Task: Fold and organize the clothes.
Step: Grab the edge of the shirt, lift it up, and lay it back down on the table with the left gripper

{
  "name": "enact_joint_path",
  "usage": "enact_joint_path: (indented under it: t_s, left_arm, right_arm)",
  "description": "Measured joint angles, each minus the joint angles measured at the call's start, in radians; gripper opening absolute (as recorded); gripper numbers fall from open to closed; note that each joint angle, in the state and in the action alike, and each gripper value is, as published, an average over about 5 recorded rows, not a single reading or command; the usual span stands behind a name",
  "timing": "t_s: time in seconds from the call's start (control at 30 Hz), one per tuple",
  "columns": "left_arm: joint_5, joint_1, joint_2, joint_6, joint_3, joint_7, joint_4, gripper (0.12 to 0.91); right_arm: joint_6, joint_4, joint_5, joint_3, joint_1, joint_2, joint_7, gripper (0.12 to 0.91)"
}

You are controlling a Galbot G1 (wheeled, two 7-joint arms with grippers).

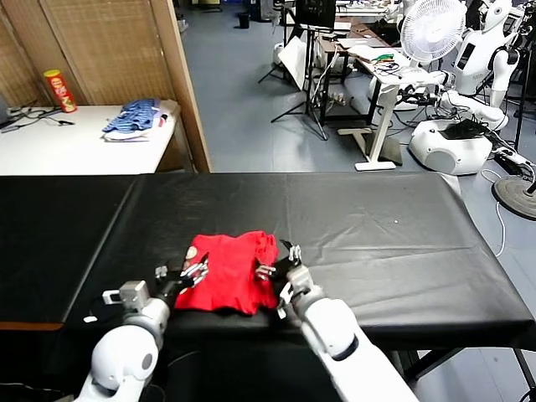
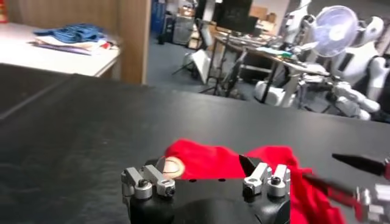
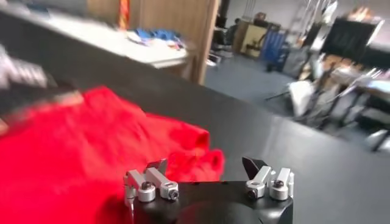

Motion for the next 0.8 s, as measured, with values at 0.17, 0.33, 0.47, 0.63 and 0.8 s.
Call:
enact_joint_path:
  t_s: [0.17, 0.33, 0.47, 0.63, 0.8]
  left_arm:
    - [-0.044, 0.000, -0.011, -0.024, -0.023, 0.007, 0.031, 0.798]
    - [-0.152, 0.003, -0.023, -0.041, -0.052, 0.011, 0.065, 0.798]
    - [-0.222, 0.002, -0.035, -0.046, -0.068, 0.008, 0.086, 0.798]
    - [-0.337, 0.003, -0.051, -0.046, -0.087, -0.008, 0.111, 0.773]
    - [-0.442, 0.010, -0.061, -0.047, -0.099, -0.014, 0.120, 0.588]
  right_arm:
    - [0.058, -0.015, 0.031, 0.007, -0.010, 0.021, 0.063, 0.798]
    - [0.085, 0.030, 0.193, 0.042, -0.022, 0.024, 0.084, 0.798]
    - [0.082, 0.092, 0.325, 0.080, -0.041, 0.013, 0.082, 0.798]
    - [0.080, 0.161, 0.409, 0.119, -0.064, 0.003, 0.081, 0.798]
    - [0.080, 0.190, 0.429, 0.138, -0.068, 0.004, 0.082, 0.798]
